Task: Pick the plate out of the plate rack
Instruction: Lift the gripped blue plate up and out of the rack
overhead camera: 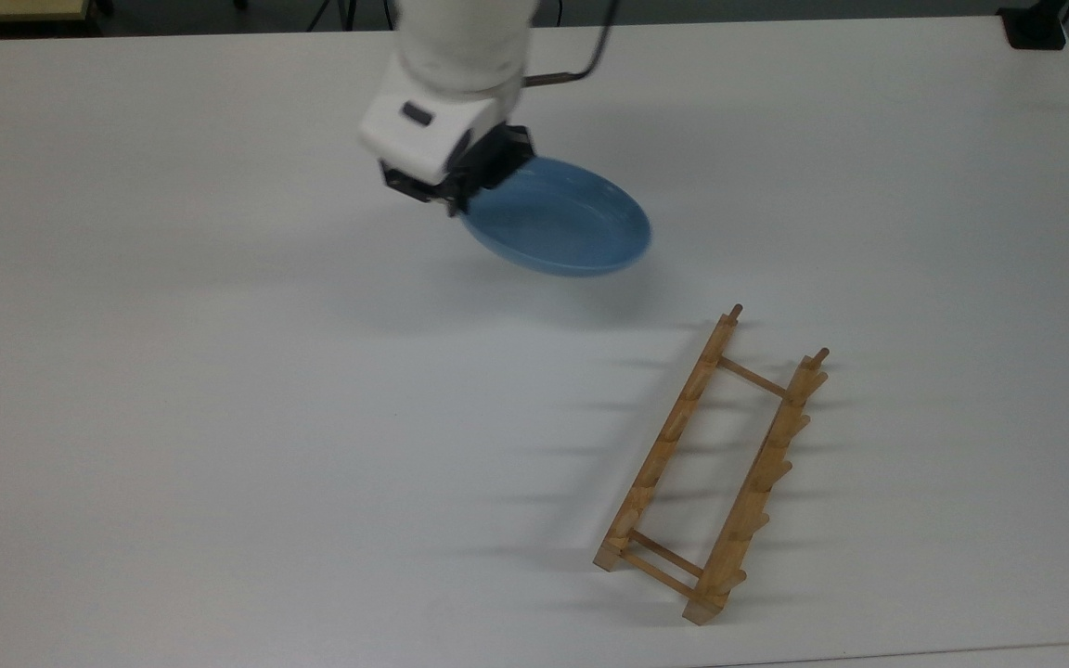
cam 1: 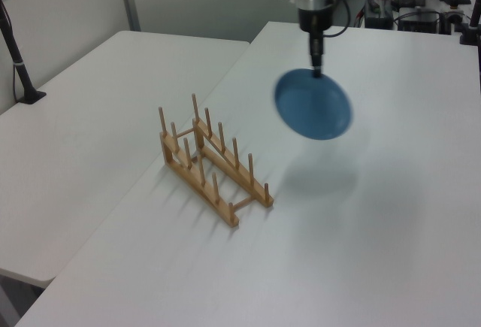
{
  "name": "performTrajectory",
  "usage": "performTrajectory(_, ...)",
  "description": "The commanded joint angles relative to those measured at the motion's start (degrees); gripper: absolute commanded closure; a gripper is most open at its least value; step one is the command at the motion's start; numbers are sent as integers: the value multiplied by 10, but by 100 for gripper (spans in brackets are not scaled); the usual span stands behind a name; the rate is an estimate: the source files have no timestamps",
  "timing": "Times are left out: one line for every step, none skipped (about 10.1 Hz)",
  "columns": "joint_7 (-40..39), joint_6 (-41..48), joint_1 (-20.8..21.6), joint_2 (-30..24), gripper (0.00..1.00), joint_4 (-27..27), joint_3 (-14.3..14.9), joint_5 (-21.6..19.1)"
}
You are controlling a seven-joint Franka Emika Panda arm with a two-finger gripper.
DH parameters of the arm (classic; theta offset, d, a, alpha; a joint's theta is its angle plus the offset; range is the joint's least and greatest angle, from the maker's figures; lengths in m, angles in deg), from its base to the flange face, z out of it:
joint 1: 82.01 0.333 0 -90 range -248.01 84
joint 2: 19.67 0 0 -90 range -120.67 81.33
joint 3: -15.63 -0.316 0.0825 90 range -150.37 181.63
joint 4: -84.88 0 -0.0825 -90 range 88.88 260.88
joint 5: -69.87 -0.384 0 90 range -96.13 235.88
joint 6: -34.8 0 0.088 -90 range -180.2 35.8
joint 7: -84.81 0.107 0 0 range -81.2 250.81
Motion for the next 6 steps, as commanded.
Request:
performTrajectory(-160,60,-37,41,100,50,5,5)
performTrajectory(-191,51,-43,71,100,64,18,23)
performTrajectory(-207,29,-50,95,100,61,19,32)
performTrajectory(-220,-2,-55,107,100,63,19,36)
performTrajectory(-221,-17,-59,111,100,61,19,37)
performTrajectory(-214,-17,-59,110,70,57,19,44)
